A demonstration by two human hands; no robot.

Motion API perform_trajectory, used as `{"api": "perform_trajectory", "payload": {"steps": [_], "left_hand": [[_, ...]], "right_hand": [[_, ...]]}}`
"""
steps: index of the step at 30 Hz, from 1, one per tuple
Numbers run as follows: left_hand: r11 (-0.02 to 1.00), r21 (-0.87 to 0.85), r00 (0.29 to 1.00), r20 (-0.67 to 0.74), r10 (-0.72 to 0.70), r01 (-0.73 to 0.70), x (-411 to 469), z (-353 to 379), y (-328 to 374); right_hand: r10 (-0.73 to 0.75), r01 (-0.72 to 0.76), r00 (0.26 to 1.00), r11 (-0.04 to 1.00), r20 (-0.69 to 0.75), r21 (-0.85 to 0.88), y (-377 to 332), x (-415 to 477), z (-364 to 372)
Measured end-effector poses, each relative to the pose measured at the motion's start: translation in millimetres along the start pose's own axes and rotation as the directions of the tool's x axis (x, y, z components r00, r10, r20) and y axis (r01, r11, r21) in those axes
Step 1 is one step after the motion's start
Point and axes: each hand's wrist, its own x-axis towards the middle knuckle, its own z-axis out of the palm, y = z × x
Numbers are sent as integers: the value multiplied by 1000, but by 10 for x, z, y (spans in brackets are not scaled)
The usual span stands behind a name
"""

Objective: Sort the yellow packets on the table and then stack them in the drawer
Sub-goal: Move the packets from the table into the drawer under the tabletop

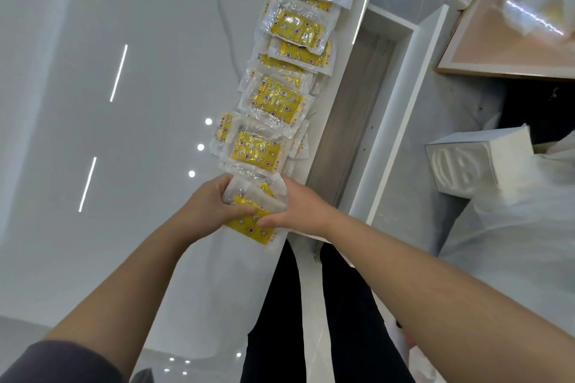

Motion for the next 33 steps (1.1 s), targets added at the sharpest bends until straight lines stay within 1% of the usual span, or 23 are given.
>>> {"api": "perform_trajectory", "payload": {"steps": [2,3,5,6,7,8,9,10,11,13,14,16,18,20,22,24,26,28,31,33], "left_hand": [[999,40,997,-72,-2,5,73,92,43],[999,36,996,-89,-3,6,111,138,72],[1000,-21,993,-118,-5,2,196,223,129],[998,-55,984,-179,-15,5,248,249,154],[996,-84,957,-289,-34,10,311,256,177],[995,-100,904,-424,-60,19,390,236,179],[994,-99,834,-545,-85,38,475,197,180],[993,-85,775,-621,-113,76,563,151,175],[988,-60,749,-646,-145,140,647,106,172],[956,40,759,-617,-206,292,770,61,185],[933,103,767,-604,-215,343,814,61,200],[900,191,766,-610,-203,391,888,64,226],[889,215,745,-641,-184,405,928,44,255],[922,172,749,-643,-162,346,933,13,272],[975,86,789,-604,-111,203,878,-1,281],[995,17,829,-555,-74,100,805,-14,258],[996,-57,856,-509,-88,68,705,-34,214],[990,-125,896,-431,-108,59,565,-9,171],[992,-110,950,-299,-85,55,346,190,156],[996,-75,971,-227,-73,58,284,424,214]], "right_hand": [[-4,4,1000,1000,3,-6,-1,29,-8],[-7,6,1000,1000,-17,-6,-8,37,-22],[6,-3,997,999,-77,39,-18,47,-88],[22,-15,995,997,-101,69,-13,49,-133],[46,-35,993,995,-112,99,1,51,-180],[66,-52,991,991,-113,126,11,49,-229],[82,-64,990,986,-111,155,29,48,-275],[93,-72,989,980,-111,185,49,42,-322],[105,-80,988,975,-113,209,74,36,-365],[118,-88,986,968,-115,237,133,23,-449],[124,-92,986,964,-115,248,164,15,-483],[138,-102,984,956,-114,274,225,-4,-524],[153,-114,981,950,-115,290,285,-11,-548],[160,-121,981,947,-113,296,323,-24,-568],[170,-127,978,945,-122,301,359,-37,-593],[180,-135,976,942,-123,307,387,-60,-638],[190,-147,976,935,-104,324,416,-95,-712],[203,-167,976,929,-76,331,454,-137,-823],[224,-203,974,937,-42,283,547,-198,-1042],[236,-217,970,951,-62,221,636,-200,-1222]]}}
